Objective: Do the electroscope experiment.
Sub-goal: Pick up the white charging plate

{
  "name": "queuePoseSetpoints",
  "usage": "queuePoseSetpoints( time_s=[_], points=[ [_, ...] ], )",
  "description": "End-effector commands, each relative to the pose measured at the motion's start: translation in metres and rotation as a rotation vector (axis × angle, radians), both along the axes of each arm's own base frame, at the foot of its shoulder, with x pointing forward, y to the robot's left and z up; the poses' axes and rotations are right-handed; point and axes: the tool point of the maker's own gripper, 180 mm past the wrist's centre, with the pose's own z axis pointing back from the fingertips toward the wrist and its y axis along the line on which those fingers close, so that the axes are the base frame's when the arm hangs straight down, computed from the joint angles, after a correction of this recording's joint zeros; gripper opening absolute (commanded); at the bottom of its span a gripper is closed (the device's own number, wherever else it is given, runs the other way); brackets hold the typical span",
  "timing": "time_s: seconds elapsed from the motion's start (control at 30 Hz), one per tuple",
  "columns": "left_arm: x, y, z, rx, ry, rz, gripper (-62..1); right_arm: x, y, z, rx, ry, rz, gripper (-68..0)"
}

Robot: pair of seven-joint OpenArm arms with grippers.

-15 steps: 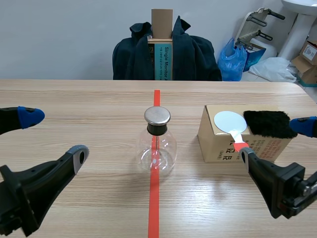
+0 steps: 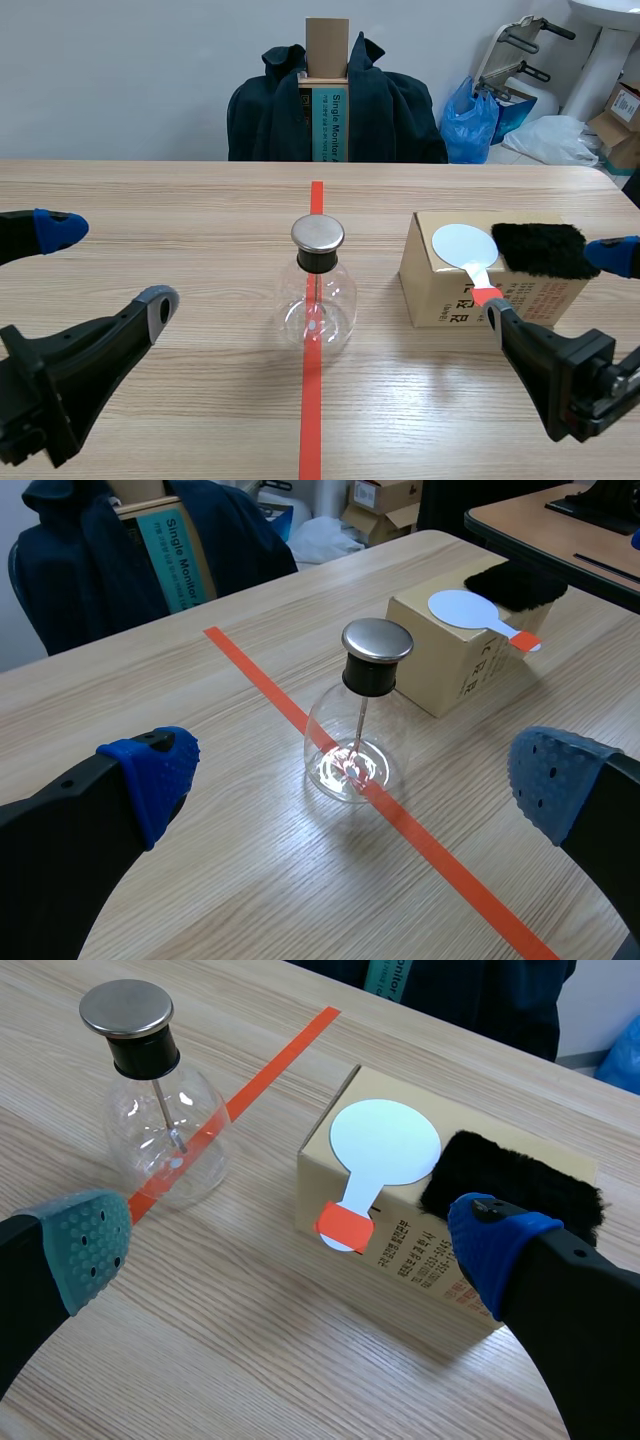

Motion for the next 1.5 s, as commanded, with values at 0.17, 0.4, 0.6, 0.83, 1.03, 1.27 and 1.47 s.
queuePoseSetpoints(
  time_s=[0.17, 0.4, 0.6, 0.83, 1.03, 1.27, 1.47],
  points=[
    [0.001, -0.002, 0.007, -0.019, -0.023, -0.001, 1.4, 0.005, 0.000, 0.009, -0.002, -0.034, 0.006, 0.4],
    [0.001, -0.002, 0.007, -0.019, -0.022, -0.001, 1.4, 0.006, 0.000, 0.011, 0.021, -0.033, -0.002, 0.4],
    [0.001, -0.002, 0.007, -0.019, -0.023, -0.001, 1.4, 0.007, 0.000, 0.015, -0.127, -0.131, 0.044, 0.4],
    [0.001, -0.002, 0.007, -0.019, -0.023, -0.001, 1.4, 0.001, 0.006, 0.002, -0.675, -0.351, 0.251, 0.4],
    [0.001, -0.002, 0.007, -0.018, -0.023, -0.001, 1.4, -0.006, -0.004, -0.031, -1.163, -0.476, 0.423, 0.4],
    [0.001, -0.002, 0.007, -0.018, -0.023, -0.001, 1.4, -0.004, 0.005, -0.057, -1.293, -0.717, 0.437, 0.4],
    [0.001, -0.002, 0.007, -0.018, -0.023, -0.001, 1.4, 0.015, 0.013, -0.070, -1.308, -0.802, 0.305, 0.4]
  ],
)
